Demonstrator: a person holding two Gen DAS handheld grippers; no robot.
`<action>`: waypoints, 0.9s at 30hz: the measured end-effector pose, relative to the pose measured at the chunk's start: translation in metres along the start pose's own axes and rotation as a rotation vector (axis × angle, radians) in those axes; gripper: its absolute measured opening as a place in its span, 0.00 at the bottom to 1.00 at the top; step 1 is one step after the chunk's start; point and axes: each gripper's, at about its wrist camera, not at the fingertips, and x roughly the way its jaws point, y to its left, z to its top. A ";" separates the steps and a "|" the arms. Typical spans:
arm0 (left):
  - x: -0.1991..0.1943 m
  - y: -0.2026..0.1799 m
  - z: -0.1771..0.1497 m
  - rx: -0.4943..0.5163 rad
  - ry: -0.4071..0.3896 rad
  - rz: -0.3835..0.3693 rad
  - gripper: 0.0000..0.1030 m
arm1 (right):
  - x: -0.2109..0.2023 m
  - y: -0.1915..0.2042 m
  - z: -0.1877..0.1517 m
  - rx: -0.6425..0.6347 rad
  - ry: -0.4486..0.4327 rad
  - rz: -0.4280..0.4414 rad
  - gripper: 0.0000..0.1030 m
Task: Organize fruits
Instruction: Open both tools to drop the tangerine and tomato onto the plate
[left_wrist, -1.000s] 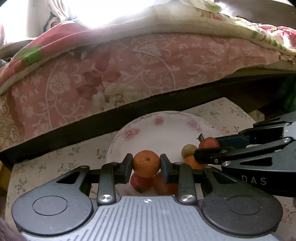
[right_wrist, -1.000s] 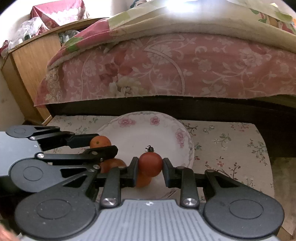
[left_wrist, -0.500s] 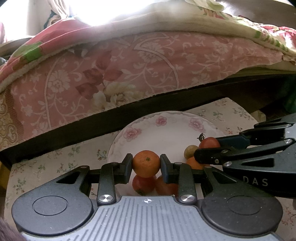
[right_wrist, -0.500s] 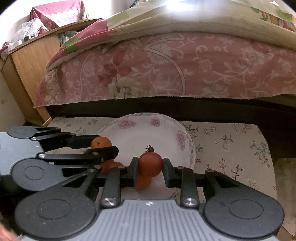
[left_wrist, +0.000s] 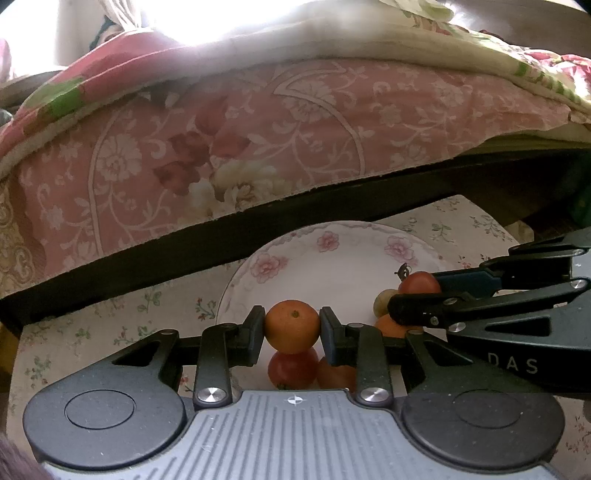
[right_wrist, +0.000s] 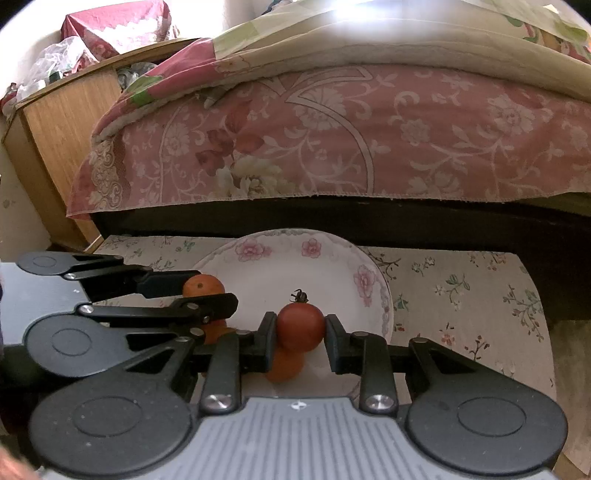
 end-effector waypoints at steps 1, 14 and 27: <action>0.000 0.000 0.000 -0.001 0.001 0.000 0.38 | 0.000 0.000 0.000 0.000 0.000 0.000 0.29; -0.002 0.000 0.000 -0.001 0.006 0.027 0.48 | 0.000 0.001 0.001 0.000 0.003 0.000 0.29; -0.011 0.000 0.002 0.003 -0.006 0.044 0.55 | -0.007 0.002 0.004 0.005 -0.013 0.004 0.30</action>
